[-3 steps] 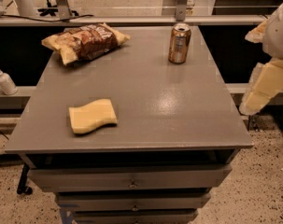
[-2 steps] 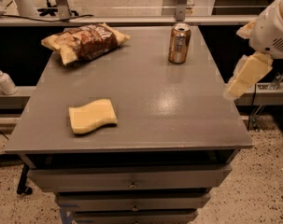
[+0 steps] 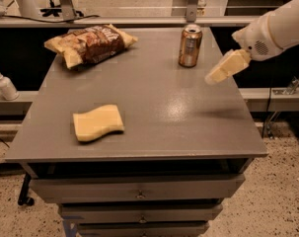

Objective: Move orange can near brown chip bag

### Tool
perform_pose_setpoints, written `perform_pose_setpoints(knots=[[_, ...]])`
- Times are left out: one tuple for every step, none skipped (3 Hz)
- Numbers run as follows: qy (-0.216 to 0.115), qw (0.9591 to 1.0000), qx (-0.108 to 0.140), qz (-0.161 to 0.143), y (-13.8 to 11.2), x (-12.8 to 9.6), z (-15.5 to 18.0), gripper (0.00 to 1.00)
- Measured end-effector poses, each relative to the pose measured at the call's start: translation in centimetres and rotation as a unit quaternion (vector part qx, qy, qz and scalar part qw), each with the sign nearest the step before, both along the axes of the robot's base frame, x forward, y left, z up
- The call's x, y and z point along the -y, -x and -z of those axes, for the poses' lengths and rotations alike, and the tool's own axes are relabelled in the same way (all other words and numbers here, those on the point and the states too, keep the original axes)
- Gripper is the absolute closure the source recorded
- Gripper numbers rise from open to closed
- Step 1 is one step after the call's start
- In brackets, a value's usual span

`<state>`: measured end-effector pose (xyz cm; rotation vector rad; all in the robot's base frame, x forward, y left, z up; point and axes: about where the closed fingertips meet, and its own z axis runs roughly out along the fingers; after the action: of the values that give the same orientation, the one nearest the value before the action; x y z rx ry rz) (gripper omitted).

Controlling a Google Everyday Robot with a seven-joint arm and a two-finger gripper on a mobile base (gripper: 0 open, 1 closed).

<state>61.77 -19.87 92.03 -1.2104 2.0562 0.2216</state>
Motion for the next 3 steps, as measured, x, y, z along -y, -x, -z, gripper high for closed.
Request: perform_pose_setpoints(knots=[[-0.089,0.9960,0.009,0.009,-3.9,-2.6,2.0,0.00],[-0.166,0.9856,0.030,0.013,-7.4,-4.4,3.6,0.00],[-0.214,0.9750,0.059,0.011,-10.6,-6.3,4.2,0.00]])
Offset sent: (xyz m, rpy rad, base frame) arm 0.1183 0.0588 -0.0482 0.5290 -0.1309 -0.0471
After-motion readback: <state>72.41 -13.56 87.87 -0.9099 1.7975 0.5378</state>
